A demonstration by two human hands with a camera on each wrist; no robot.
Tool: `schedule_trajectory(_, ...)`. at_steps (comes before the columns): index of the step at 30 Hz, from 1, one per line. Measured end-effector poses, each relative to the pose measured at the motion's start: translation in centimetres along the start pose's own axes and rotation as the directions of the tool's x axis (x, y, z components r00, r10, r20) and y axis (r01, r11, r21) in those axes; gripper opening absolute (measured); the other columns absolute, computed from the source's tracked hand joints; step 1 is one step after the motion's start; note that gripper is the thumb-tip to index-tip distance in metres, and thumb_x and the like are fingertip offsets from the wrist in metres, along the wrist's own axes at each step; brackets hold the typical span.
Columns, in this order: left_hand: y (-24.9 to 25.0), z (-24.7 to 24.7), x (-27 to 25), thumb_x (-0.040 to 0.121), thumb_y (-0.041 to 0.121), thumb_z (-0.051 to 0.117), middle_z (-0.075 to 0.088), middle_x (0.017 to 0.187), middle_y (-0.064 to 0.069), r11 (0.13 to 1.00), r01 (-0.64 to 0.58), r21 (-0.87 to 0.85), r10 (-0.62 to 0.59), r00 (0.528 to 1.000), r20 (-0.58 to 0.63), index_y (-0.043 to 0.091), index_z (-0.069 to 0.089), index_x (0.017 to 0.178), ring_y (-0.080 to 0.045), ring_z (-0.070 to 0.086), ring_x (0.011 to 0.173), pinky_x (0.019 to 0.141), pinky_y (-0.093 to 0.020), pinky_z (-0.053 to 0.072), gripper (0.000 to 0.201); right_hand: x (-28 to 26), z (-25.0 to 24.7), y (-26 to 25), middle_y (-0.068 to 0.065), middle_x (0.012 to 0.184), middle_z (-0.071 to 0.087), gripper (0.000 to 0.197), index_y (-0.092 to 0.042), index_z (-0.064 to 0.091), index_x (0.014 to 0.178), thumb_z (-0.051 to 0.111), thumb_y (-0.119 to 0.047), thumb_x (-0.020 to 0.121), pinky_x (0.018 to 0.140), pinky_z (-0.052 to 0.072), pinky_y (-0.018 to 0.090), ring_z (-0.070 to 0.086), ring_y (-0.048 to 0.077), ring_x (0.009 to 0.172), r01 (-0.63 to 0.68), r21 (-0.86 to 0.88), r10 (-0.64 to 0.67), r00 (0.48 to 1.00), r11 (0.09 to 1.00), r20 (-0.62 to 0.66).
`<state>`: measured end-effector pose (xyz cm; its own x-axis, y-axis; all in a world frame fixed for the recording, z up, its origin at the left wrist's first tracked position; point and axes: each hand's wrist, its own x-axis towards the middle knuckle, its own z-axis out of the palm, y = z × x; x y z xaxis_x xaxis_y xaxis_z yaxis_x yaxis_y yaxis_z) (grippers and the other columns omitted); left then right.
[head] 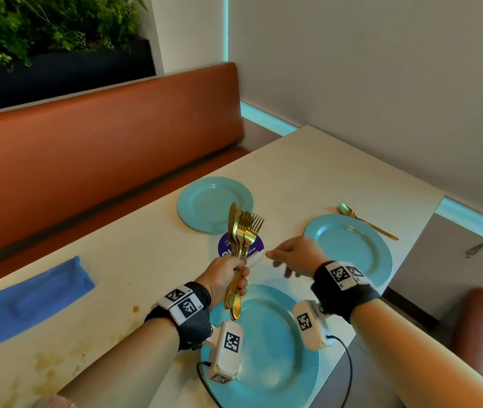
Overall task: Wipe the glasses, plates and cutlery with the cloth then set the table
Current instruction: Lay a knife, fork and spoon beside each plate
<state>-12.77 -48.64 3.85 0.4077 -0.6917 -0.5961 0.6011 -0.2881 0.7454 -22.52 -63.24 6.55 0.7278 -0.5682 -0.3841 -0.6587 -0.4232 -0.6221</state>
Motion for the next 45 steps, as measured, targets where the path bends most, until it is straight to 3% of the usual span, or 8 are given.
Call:
schedule_trajectory(12, 0.1, 0.0, -2.9, 0.099, 0.005, 0.037, 0.049, 0.07, -0.005, 0.982, -0.11, 0.151, 0.096, 0.991, 0.099, 0.01, 0.047, 0.106, -0.014, 0.047, 0.054, 0.052, -0.027, 0.044, 0.013, -1.6, 2.8, -2.5, -0.005, 0.067, 0.065, 0.016, -0.019, 0.065, 0.066, 0.07, -0.024, 0.082, 0.046, 0.04, 0.019, 0.053, 0.008, 0.053, -0.011, 0.369, -0.007, 0.999, 0.929, 0.048)
schedule_trajectory(19, -0.1, 0.0, -4.2, 0.1, 0.012, 0.041, 0.06, 0.084, -0.009, 0.973, -0.122, 0.196, 0.109, 0.991, 0.077, 0.013, 0.052, 0.109, -0.019, 0.063, 0.067, 0.062, -0.03, 0.052, 0.014, -2.9, 3.0, -2.6, -0.004, 0.06, 0.065, 0.017, -0.013, 0.064, 0.067, 0.067, -0.014, 0.083, 0.041, 0.039, 0.018, 0.049, 0.007, 0.042, -0.019, 0.492, 0.022, 1.0, 0.871, 0.0)
schedule_trajectory(23, -0.2, -0.8, -5.1, 0.1, 0.007, 0.038, 0.058, 0.077, -0.009, 0.986, -0.117, 0.114, 0.122, 0.992, -0.036, 0.009, 0.049, 0.092, -0.016, 0.063, 0.057, 0.058, -0.029, 0.053, 0.014, -3.6, 2.7, -2.2, 0.0, 0.056, 0.064, 0.019, -0.009, 0.063, 0.065, 0.065, -0.006, 0.083, 0.035, 0.032, 0.016, 0.041, 0.006, 0.031, 0.028, 0.566, 0.044, 0.992, 0.824, -0.115)
schedule_trajectory(29, -2.5, -6.7, -7.0, 0.099, 0.009, 0.041, 0.046, 0.069, -0.006, 0.991, -0.055, 0.121, 0.082, 0.968, -0.238, 0.008, 0.043, 0.083, -0.015, 0.042, 0.053, 0.041, -0.024, 0.044, 0.017, -7.2, 5.8, -1.8, -0.009, 0.041, 0.057, 0.023, -0.016, 0.063, 0.058, 0.067, -0.009, 0.08, 0.036, 0.037, 0.013, 0.042, 0.005, 0.034, -0.033, 0.262, 0.04, 0.999, 0.964, -0.021)
schedule_trajectory(36, -4.5, -11.6, -10.0, 0.099, 0.009, 0.04, 0.04, 0.06, -0.006, 0.994, -0.084, 0.07, 0.104, 0.922, -0.373, 0.009, 0.041, 0.075, -0.017, 0.036, 0.049, 0.044, -0.025, 0.036, 0.025, -10.3, 14.9, -2.9, -0.009, 0.059, 0.059, 0.016, -0.017, 0.068, 0.068, 0.063, -0.01, 0.081, 0.035, 0.04, 0.011, 0.045, 0.002, 0.028, 0.088, -0.227, -0.003, 0.937, 0.97, 0.35)
schedule_trajectory(38, -4.9, -12.2, -10.8, 0.097, 0.008, 0.039, 0.038, 0.051, -0.006, 0.995, -0.073, 0.069, 0.094, 0.915, -0.393, 0.009, 0.041, 0.068, -0.019, 0.034, 0.046, 0.045, -0.025, 0.035, 0.03, -11.0, 16.5, -3.7, -0.003, 0.072, 0.066, 0.015, -0.009, 0.072, 0.09, 0.059, -0.01, 0.082, 0.041, 0.044, 0.011, 0.052, 0.005, 0.043, 0.156, -0.366, -0.004, 0.923, 0.918, 0.385)
schedule_trajectory(42, -6.0, -12.9, -11.9, 0.088, 0.0, 0.038, 0.038, 0.042, -0.003, 0.997, -0.059, 0.041, 0.07, 0.911, -0.405, 0.008, 0.04, 0.059, -0.015, 0.034, 0.038, 0.041, -0.023, 0.035, 0.03, -11.8, 18.9, -3.8, 0.011, 0.114, 0.067, 0.029, -0.004, 0.068, 0.109, 0.06, -0.02, 0.085, 0.089, 0.053, 0.031, 0.063, 0.026, 0.103, 0.246, -0.56, -0.022, 0.927, 0.791, 0.376)
schedule_trajectory(45, -6.5, -13.1, -12.4, 0.088, 0.0, 0.036, 0.039, 0.05, -0.005, 0.997, -0.069, 0.017, 0.07, 0.908, -0.414, 0.009, 0.039, 0.06, -0.012, 0.033, 0.034, 0.04, -0.023, 0.034, 0.03, -12.2, 19.9, -3.2, 0.013, 0.117, 0.063, 0.036, -0.002, 0.062, 0.116, 0.059, -0.025, 0.088, 0.093, 0.05, 0.033, 0.06, 0.029, 0.11, 0.249, -0.634, -0.001, 0.931, 0.732, 0.364)
